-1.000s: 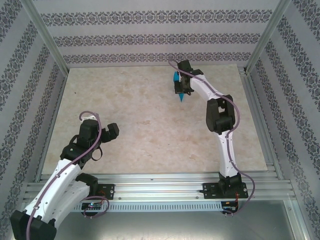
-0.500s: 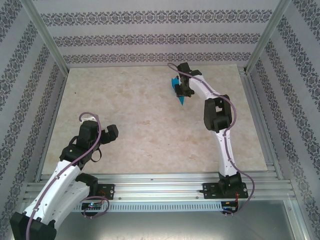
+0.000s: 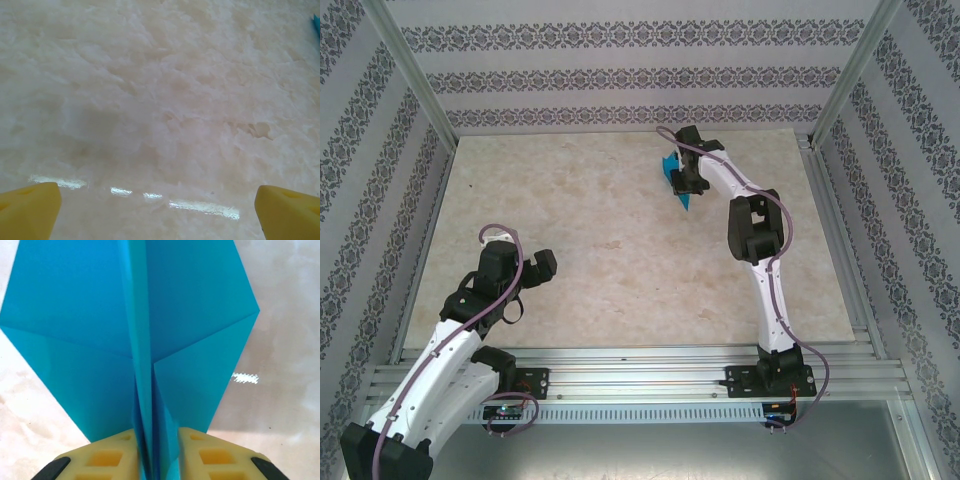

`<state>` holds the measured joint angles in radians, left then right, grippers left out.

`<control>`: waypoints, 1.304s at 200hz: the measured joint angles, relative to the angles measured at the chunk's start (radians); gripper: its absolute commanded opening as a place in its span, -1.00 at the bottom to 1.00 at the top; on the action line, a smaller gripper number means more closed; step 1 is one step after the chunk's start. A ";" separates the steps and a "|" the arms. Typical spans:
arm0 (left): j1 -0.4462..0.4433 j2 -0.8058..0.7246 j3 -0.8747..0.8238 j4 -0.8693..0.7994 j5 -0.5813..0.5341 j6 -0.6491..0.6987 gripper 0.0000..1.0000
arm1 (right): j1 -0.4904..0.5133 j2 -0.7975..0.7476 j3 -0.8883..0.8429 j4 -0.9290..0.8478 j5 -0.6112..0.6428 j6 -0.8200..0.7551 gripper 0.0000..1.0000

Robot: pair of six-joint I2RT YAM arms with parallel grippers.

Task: Fold a paper plane with a square sheet of paper (fold left side to right side)
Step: Place the paper plane at the top-center of the table.

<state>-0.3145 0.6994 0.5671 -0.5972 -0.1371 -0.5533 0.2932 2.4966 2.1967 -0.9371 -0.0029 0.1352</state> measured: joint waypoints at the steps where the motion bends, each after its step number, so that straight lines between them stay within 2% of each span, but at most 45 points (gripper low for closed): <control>1: 0.000 0.000 0.000 0.000 0.000 0.000 1.00 | 0.000 0.000 0.000 0.000 0.000 0.000 -0.48; 85: 0.000 0.000 0.000 0.000 0.000 0.000 0.99 | 0.014 0.026 0.034 -0.023 0.001 0.004 -0.41; 144: 0.000 0.001 0.000 0.000 0.001 -0.001 1.00 | 0.017 -0.003 0.023 -0.040 0.013 0.006 -0.16; 197: 0.000 0.030 0.000 0.001 0.005 -0.001 1.00 | 0.052 -0.233 -0.137 -0.010 0.041 0.022 0.05; 233: 0.000 0.064 0.018 0.001 0.007 0.004 1.00 | 0.074 -0.449 -0.365 0.079 0.079 0.049 0.15; 261: 0.006 0.118 0.098 0.000 -0.007 0.044 1.00 | 0.076 -0.620 -0.574 0.162 0.114 0.082 0.20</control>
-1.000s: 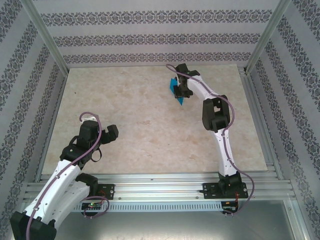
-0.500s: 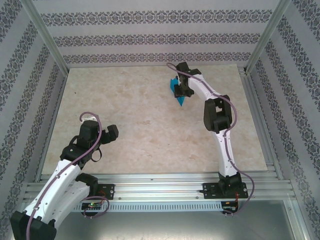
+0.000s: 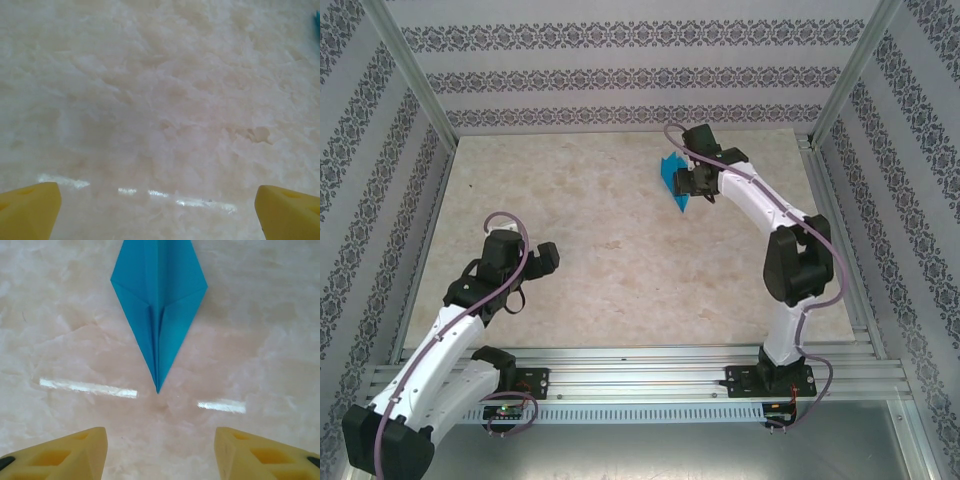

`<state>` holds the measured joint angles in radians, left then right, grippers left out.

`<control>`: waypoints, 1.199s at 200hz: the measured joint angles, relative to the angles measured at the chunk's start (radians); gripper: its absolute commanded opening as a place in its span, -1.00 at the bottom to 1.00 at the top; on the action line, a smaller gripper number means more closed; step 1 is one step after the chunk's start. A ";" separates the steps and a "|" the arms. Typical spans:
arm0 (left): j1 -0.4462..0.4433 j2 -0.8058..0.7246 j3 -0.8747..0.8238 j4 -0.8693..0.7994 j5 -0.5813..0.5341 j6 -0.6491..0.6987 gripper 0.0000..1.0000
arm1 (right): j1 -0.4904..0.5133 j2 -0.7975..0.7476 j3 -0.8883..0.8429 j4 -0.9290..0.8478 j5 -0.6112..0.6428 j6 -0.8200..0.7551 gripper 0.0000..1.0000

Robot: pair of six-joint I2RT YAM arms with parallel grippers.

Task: Fold a paper plane with a square sheet of paper (fold left side to right side)
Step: Place the paper plane at the top-center of the table, then reset both arms

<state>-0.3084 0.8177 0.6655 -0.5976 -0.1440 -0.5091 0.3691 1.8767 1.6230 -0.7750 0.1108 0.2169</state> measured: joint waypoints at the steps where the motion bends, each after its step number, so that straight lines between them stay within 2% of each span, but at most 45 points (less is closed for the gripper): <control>1: 0.000 0.002 0.003 0.000 0.000 0.001 1.00 | 0.000 -0.004 -0.005 0.002 0.001 0.001 0.21; 44: 0.005 0.038 0.078 0.010 -0.069 0.095 1.00 | 0.000 -0.262 -0.267 0.107 0.085 0.053 0.47; 78: 0.014 0.044 0.070 0.067 -0.152 0.126 1.00 | -0.004 -0.444 -0.439 0.205 0.152 0.078 0.76; 93: 0.014 0.045 0.051 0.122 -0.205 0.129 1.00 | -0.015 -0.508 -0.507 0.238 0.188 0.081 0.95; 126: 0.021 0.075 -0.001 0.277 -0.307 0.160 1.00 | -0.087 -0.683 -0.690 0.333 0.236 0.079 0.96; 164: 0.052 0.178 -0.029 0.405 -0.407 0.227 1.00 | -0.123 -0.915 -0.983 0.550 0.307 0.020 0.96; 206: 0.087 0.244 -0.115 0.519 -0.372 0.260 1.00 | -0.134 -1.048 -1.238 0.689 0.396 -0.050 0.96; 240: 0.142 0.237 -0.204 0.590 -0.299 0.300 1.00 | -0.189 -1.090 -1.358 0.776 0.401 -0.056 0.96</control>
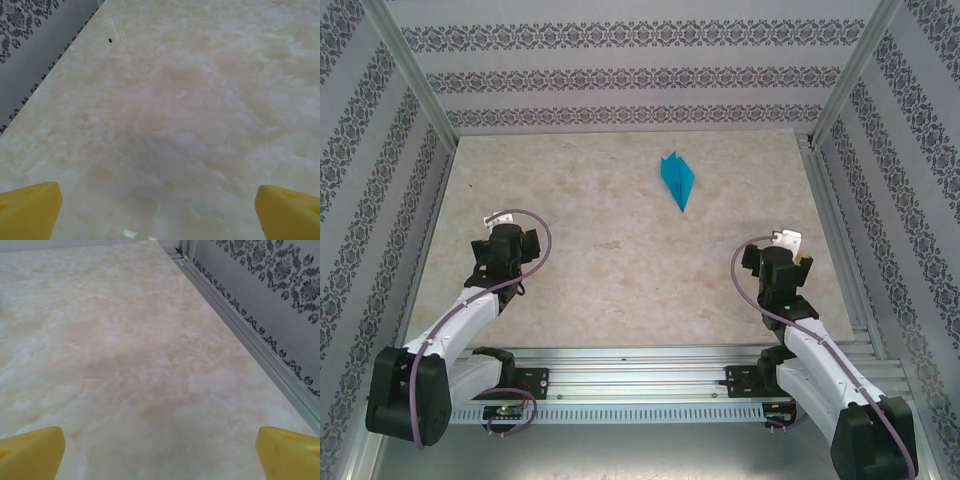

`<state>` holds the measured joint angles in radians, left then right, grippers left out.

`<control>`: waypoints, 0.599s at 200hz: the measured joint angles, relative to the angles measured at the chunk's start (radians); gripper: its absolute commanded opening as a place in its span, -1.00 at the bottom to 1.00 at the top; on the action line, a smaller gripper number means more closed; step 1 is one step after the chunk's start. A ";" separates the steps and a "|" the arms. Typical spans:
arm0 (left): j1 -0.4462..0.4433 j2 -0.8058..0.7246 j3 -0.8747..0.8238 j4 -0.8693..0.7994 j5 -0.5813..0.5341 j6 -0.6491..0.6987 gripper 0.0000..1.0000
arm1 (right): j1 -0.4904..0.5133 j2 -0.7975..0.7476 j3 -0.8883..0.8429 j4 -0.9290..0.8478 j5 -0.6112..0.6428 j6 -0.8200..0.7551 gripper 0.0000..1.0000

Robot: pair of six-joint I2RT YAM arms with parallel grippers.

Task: Fold a paper plane with a square sheet of paper (fold left side to right side)
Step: Reset both arms

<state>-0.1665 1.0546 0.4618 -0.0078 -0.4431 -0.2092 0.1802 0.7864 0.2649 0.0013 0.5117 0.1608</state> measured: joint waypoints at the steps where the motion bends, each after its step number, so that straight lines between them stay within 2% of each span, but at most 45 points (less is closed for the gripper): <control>1: 0.003 -0.003 -0.004 0.004 0.006 0.000 1.00 | -0.003 0.003 -0.001 0.001 -0.002 0.000 0.96; 45: 0.100 0.001 -0.046 0.141 0.127 0.034 0.99 | -0.074 0.129 -0.008 0.177 -0.063 -0.046 0.96; 104: 0.113 0.060 -0.058 0.338 0.233 0.081 1.00 | -0.116 0.512 0.036 0.584 -0.240 -0.136 0.96; 120: 0.121 0.066 -0.077 0.404 0.248 0.087 1.00 | -0.115 0.583 0.077 0.632 -0.276 -0.165 0.96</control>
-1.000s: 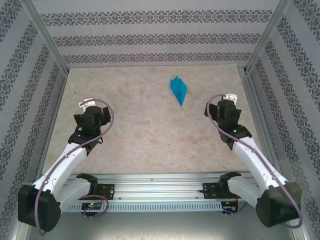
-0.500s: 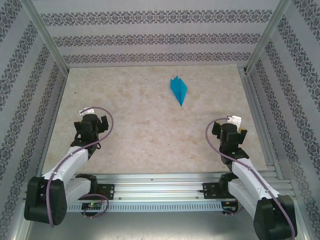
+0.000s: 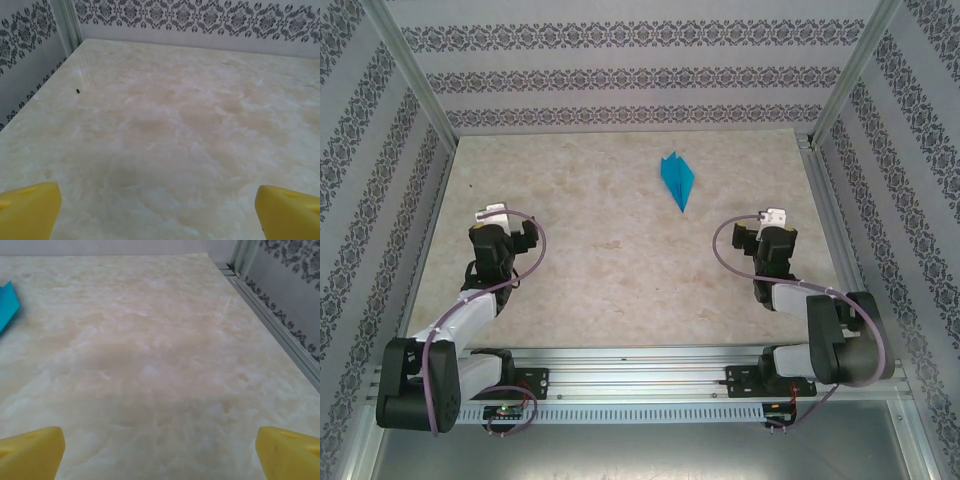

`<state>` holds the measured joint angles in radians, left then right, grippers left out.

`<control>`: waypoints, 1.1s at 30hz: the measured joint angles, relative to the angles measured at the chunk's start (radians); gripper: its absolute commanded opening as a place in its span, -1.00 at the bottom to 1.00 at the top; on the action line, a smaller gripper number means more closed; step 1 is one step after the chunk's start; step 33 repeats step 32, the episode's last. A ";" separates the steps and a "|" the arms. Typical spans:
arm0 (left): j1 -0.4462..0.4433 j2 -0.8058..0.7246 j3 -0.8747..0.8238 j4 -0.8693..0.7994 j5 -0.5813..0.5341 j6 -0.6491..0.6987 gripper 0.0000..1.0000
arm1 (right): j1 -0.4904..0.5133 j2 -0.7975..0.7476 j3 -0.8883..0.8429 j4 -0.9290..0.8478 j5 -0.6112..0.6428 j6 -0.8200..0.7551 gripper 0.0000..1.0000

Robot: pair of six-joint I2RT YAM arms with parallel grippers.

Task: Fold a paper plane with a square sheet of paper (fold left side to right side)
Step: Reset both arms

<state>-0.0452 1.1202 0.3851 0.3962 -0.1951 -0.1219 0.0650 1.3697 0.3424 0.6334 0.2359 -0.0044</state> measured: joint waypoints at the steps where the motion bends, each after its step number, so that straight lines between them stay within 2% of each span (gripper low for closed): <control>1: 0.002 0.006 -0.006 0.022 0.005 0.004 1.00 | 0.000 0.022 0.014 0.027 -0.008 -0.009 0.96; 4: 0.006 0.056 -0.022 0.098 0.030 0.017 1.00 | -0.013 0.080 0.048 0.099 -0.036 -0.017 0.96; 7: 0.006 0.143 -0.030 0.183 0.064 0.034 1.00 | -0.069 0.145 0.040 0.227 -0.081 0.002 0.96; 14: 0.006 0.372 -0.038 0.409 0.147 0.083 1.00 | -0.101 0.159 0.012 0.308 -0.104 0.032 0.96; 16: 0.005 0.438 -0.016 0.390 0.167 0.098 1.00 | -0.101 0.159 0.012 0.327 -0.108 0.033 0.96; 33: 0.003 0.451 0.014 0.395 0.177 0.123 1.00 | -0.100 0.160 0.011 0.347 -0.111 0.032 0.96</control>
